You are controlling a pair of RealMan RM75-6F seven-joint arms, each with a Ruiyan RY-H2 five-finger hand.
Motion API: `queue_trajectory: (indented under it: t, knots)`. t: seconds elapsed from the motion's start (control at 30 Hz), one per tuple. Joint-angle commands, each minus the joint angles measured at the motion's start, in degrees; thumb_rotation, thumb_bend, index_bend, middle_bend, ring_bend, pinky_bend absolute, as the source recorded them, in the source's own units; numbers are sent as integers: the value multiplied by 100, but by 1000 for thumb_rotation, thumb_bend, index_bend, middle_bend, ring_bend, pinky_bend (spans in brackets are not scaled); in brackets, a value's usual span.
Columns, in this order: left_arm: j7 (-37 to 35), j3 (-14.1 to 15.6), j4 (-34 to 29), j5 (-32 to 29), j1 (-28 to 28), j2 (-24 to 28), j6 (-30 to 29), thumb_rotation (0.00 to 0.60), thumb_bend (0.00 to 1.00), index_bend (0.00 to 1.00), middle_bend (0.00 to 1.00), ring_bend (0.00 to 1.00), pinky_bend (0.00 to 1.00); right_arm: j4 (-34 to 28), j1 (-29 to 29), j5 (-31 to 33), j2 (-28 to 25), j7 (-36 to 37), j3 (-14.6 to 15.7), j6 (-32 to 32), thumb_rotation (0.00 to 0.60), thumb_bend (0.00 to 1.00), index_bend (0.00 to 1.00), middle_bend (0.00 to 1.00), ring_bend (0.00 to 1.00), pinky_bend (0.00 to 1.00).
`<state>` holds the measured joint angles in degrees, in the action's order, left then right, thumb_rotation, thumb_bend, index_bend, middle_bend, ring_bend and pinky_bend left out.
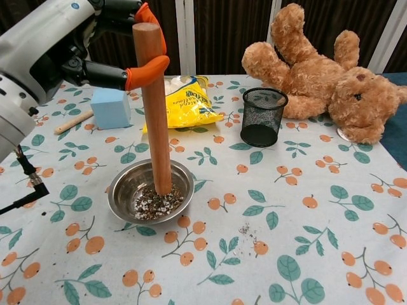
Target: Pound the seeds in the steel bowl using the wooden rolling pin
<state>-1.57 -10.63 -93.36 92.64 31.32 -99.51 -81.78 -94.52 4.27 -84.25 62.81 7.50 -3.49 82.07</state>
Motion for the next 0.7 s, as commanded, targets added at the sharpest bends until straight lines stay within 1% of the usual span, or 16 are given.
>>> queue_trajectory:
  t: [0.03,0.4,0.7]
  knots:
    - [-7,23,24,-19,-13,-2,8,600,989,600,713,203,84,0,0,1,1,2,2,-5,600,359,0,0,0,0]
    - [-257,226,466,-102,-121,-137,15,600,989,600,713,203,87,11,2,16,11,-15,3,-17,600,359,0,0,0,0]
    - [-395,264,582,-81,-172,-149,-43,600,989,600,714,203,89,-6,7,28,9,-34,-6,-22,600,359,0,0,0,0]
